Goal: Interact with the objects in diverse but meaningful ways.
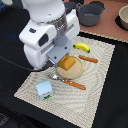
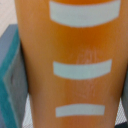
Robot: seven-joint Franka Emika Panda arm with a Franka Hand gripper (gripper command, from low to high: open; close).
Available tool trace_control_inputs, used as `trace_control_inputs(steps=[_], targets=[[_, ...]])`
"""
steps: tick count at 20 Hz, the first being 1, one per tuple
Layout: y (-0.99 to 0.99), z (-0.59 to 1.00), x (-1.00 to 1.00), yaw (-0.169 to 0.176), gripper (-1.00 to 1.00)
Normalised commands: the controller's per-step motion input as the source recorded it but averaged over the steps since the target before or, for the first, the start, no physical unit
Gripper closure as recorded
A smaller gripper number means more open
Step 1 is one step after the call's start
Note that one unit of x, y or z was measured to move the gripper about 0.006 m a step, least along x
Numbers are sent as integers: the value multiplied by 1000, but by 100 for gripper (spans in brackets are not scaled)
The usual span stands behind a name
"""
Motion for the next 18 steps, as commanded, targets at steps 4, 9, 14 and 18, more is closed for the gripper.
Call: trace_control_inputs(steps=[4,9,14,18], targets=[[304,-86,875,6,100],[405,-219,754,35,100],[484,-118,462,45,100],[402,-20,304,40,100]])
